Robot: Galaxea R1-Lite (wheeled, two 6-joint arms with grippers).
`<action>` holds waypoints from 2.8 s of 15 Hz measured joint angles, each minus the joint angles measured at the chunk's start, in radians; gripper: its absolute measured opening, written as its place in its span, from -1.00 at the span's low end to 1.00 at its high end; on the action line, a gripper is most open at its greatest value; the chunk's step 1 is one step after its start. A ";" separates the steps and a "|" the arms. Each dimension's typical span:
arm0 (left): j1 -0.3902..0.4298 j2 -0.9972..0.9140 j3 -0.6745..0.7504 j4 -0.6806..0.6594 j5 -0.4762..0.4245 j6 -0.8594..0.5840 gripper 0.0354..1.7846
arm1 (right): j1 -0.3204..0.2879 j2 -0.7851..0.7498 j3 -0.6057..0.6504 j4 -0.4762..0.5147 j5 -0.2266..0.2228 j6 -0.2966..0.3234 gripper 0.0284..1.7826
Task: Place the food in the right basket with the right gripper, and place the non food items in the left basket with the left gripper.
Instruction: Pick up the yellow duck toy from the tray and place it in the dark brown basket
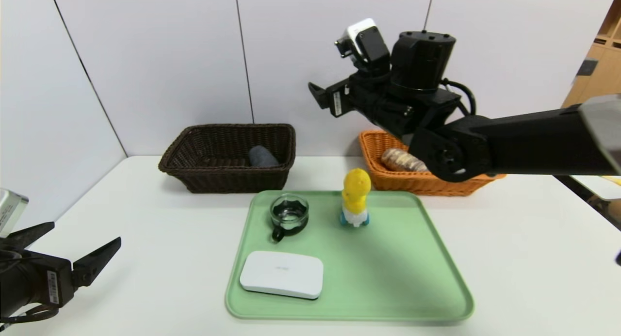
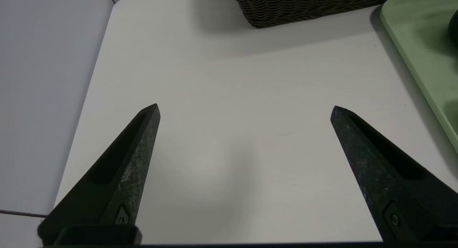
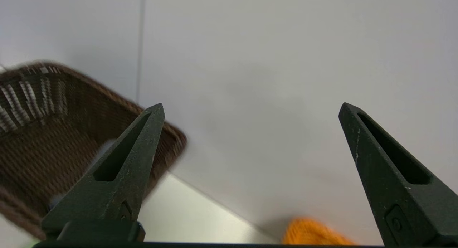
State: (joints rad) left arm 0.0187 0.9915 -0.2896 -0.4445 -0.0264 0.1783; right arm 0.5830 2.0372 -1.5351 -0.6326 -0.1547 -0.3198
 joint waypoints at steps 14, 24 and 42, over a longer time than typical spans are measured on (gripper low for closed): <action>-0.001 0.013 0.016 0.002 -0.022 0.001 0.89 | 0.063 -0.347 1.066 -0.633 -0.119 0.207 0.90; -0.001 0.013 0.026 0.002 -0.023 0.000 0.89 | 0.188 -0.091 1.097 -0.889 -0.372 0.281 0.90; 0.000 0.013 0.046 -0.003 -0.021 -0.001 0.89 | 0.109 0.193 0.872 -0.889 -0.371 0.318 0.90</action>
State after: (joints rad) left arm 0.0183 1.0045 -0.2434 -0.4479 -0.0479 0.1770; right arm 0.6917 2.2306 -0.6634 -1.5215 -0.5262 -0.0017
